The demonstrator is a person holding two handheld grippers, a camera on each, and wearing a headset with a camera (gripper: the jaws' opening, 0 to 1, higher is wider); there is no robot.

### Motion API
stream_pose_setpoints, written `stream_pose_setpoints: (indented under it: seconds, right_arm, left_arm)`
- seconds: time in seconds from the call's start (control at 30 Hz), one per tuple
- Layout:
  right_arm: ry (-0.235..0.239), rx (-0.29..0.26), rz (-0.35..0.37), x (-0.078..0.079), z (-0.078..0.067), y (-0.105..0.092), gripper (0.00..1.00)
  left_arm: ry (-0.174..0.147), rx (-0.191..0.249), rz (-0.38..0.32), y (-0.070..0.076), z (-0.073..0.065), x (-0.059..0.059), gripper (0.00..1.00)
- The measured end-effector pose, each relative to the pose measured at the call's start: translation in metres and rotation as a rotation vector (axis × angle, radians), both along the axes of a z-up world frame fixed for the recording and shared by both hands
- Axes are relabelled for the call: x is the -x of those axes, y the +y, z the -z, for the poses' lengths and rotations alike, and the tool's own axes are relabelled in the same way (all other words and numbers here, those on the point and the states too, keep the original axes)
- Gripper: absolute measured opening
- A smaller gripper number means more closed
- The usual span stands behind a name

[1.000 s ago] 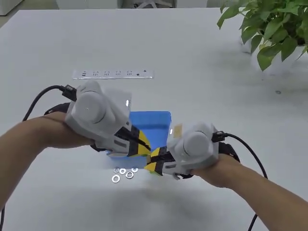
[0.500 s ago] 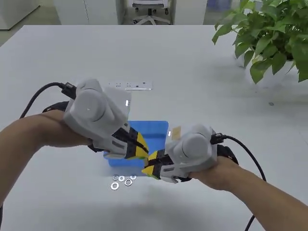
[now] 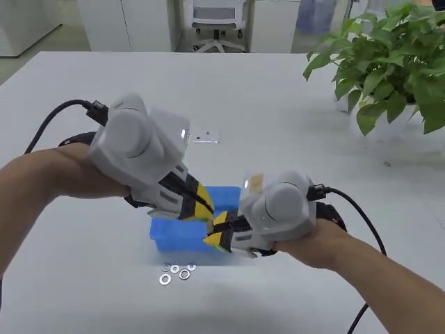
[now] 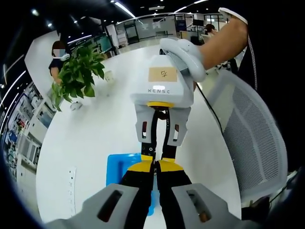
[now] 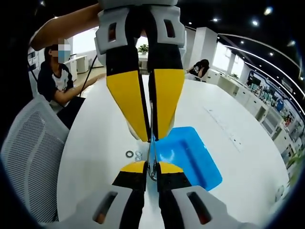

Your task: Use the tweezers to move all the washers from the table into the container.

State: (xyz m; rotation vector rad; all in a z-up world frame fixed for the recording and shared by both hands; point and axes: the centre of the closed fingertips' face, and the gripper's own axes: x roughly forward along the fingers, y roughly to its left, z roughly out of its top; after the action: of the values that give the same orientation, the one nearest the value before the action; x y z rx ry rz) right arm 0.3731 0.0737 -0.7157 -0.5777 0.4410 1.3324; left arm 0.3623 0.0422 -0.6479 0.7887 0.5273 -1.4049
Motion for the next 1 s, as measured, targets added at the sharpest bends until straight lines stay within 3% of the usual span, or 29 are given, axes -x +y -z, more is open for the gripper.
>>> stream_pose_setpoints:
  seconds: [0.47,0.7,1.0]
  right_arm:
    - [-0.032,-0.010,0.009,-0.025,-0.014,0.000,0.09]
    - [-0.048,-0.002,-0.002,-0.040,-0.011,-0.001,0.09]
    - [-0.036,0.000,-0.004,-0.056,-0.001,-0.003,0.09]
  left_arm:
    - [-0.045,0.002,0.004,0.000,-0.012,-0.021,0.06]
    - [-0.052,0.007,0.000,0.000,-0.010,-0.035,0.06]
    - [-0.055,0.013,-0.010,-0.001,0.000,-0.052,0.06]
